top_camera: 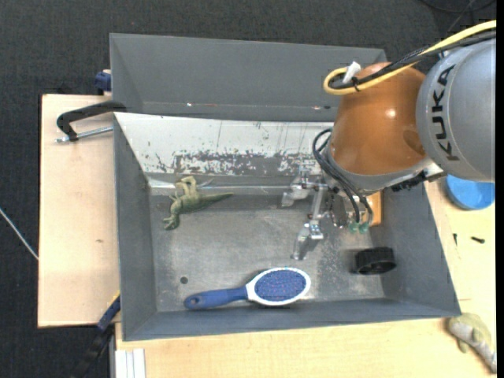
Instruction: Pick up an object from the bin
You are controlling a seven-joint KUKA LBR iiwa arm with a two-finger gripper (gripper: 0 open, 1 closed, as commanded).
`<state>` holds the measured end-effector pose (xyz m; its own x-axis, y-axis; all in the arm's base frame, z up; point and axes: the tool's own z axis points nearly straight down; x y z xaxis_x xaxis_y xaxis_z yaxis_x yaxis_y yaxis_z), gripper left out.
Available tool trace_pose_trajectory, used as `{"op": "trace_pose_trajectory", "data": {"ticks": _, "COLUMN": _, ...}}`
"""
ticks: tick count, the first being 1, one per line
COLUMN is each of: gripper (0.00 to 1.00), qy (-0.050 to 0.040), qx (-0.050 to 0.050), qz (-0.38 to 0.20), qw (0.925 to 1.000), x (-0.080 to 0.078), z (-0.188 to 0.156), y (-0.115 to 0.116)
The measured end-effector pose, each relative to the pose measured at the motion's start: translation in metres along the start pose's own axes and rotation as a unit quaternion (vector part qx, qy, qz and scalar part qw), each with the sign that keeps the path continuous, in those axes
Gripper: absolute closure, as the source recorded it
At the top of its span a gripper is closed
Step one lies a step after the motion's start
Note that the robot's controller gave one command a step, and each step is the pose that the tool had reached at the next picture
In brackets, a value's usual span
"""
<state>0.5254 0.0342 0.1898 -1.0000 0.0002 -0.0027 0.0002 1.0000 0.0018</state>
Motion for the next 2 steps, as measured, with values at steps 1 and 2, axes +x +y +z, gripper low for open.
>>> {"op": "trace_pose_trajectory", "data": {"ticks": 1, "gripper": 0.00, "qy": -0.0070, "qx": 0.001, "qz": -0.105, "qw": 0.9944, "x": 0.0180, "z": 0.0995, "y": 0.0049}}
{"op": "trace_pose_trajectory", "data": {"ticks": 2, "gripper": 1.00, "qy": 0.0087, "qx": 0.001, "qz": -0.106, "qw": 0.9944, "x": 0.0242, "z": 0.1001, "y": 0.0039}}
